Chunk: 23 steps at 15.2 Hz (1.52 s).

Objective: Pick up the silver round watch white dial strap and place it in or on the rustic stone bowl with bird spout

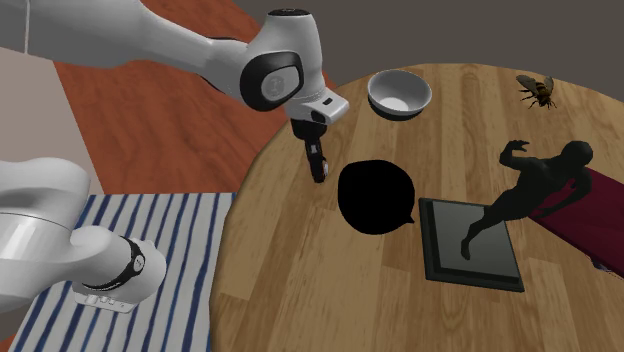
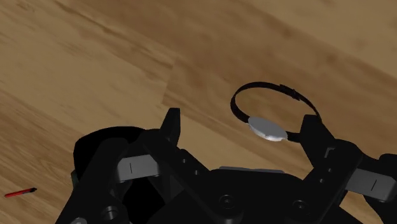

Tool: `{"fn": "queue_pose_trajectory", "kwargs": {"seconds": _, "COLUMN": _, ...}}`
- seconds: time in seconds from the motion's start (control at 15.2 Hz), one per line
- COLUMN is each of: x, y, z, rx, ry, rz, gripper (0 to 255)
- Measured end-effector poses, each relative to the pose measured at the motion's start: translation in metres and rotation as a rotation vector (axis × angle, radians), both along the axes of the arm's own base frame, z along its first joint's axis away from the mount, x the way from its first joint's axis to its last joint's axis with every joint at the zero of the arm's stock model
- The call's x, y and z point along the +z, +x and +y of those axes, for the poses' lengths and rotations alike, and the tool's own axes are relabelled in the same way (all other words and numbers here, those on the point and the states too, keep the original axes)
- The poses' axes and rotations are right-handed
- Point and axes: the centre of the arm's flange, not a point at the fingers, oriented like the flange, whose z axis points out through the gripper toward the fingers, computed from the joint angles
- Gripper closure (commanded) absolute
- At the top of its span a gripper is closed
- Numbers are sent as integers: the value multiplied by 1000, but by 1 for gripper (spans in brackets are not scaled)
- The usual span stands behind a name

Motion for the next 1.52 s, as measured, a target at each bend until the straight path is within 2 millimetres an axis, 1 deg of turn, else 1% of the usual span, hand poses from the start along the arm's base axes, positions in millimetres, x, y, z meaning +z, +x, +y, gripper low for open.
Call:
{"fn": "queue_pose_trajectory", "kwargs": {"seconds": 0.26, "x": -20, "y": 2, "z": -6, "rx": 0, "ry": 0, "rz": 0, "gripper": 0}}
{"fn": "queue_pose_trajectory", "kwargs": {"seconds": 0.66, "x": -23, "y": 4, "z": -6, "rx": 1, "ry": 0, "rz": 0, "gripper": 0}}
{"fn": "queue_pose_trajectory", "kwargs": {"seconds": 0.73, "x": -23, "y": 4, "z": -6, "rx": 1, "ry": 0, "rz": 0, "gripper": 255}}
{"fn": "queue_pose_trajectory", "kwargs": {"seconds": 1.39, "x": -23, "y": 4, "z": -7, "rx": 0, "ry": -1, "rz": -1, "gripper": 255}}
{"fn": "queue_pose_trajectory", "kwargs": {"seconds": 1.52, "x": -18, "y": 3, "z": -6, "rx": 0, "ry": 0, "rz": -1, "gripper": 255}}
